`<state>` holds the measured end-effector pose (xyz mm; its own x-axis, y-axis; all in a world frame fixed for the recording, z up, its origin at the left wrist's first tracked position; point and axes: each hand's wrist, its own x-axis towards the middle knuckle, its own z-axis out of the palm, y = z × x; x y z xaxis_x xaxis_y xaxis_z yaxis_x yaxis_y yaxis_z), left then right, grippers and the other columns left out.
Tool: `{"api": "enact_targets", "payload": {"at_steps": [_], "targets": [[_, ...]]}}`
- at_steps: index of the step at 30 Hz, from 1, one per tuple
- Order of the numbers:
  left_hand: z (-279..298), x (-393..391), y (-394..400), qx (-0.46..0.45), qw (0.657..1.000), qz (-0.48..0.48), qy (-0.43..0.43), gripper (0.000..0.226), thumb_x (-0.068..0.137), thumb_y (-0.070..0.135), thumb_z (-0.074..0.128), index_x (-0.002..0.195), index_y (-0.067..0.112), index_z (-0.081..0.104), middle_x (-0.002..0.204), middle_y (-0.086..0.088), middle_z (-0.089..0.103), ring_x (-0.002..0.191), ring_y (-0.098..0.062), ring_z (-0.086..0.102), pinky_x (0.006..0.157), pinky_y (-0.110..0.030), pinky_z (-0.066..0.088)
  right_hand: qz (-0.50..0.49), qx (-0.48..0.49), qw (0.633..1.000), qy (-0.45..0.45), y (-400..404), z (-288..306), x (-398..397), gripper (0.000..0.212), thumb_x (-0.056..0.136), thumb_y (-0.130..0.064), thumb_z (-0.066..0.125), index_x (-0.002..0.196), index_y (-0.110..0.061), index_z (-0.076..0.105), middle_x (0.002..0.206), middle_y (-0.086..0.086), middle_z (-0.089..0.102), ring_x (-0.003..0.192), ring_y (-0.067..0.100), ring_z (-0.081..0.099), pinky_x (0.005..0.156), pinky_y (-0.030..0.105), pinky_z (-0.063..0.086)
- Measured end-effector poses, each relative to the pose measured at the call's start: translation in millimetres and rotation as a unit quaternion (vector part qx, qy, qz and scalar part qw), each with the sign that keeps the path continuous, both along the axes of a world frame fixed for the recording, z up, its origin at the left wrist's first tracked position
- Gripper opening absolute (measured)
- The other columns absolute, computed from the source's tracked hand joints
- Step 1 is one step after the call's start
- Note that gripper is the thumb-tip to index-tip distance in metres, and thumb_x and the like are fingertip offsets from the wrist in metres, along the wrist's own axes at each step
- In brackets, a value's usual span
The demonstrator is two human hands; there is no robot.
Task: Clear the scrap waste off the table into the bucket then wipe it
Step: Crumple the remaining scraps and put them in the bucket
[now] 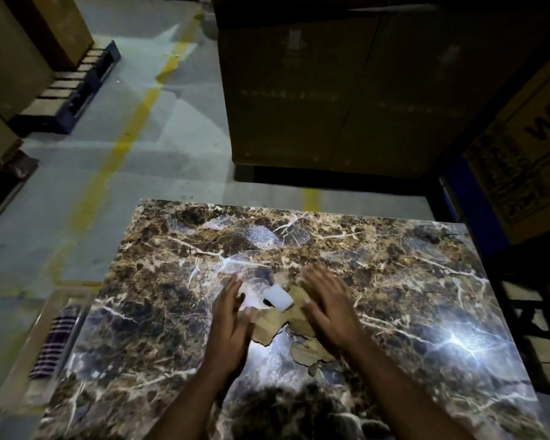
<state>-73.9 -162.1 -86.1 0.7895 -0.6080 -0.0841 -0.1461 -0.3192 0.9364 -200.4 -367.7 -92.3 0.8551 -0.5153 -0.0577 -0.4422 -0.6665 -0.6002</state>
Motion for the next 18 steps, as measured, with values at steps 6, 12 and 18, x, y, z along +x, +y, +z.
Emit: {"api": "enact_targets", "payload": {"at_steps": [6,12,18], "targets": [[-28,-40,78,0.155,0.977,0.112,-0.091,0.069,0.096,0.065,0.03,0.156,0.031,0.03,0.162,0.016,0.021,0.144,-0.004,0.02,0.114,-0.042,0.022,-0.061,-0.001,0.998,0.009,2,-28,-56,0.062,0.096,-0.071,0.029,0.155,-0.052,0.021,0.168,-0.021,0.004,0.155,0.01,0.009,0.124,0.051,0.0],[-45,-48,43,0.21,0.967,0.048,-0.133,0.069,0.098,0.055,0.035,0.158,0.024,0.023,0.165,0.007,0.02,0.152,-0.014,0.015,0.12,-0.037,0.012,-0.078,-0.012,0.997,0.017,16,-34,-34,0.07,0.093,-0.075,0.025,0.157,-0.045,0.022,0.168,-0.014,0.012,0.155,0.015,0.011,0.125,0.053,0.0],[-40,-13,-20,0.167,0.968,-0.038,-0.183,0.067,0.101,0.06,0.029,0.16,0.031,0.017,0.168,0.012,0.005,0.154,-0.003,0.0,0.123,-0.026,-0.001,-0.067,0.008,0.998,0.007,21,-33,-10,0.07,0.092,-0.075,0.027,0.156,-0.047,0.02,0.17,-0.011,0.005,0.155,0.015,0.002,0.125,0.05,-0.001]]}}
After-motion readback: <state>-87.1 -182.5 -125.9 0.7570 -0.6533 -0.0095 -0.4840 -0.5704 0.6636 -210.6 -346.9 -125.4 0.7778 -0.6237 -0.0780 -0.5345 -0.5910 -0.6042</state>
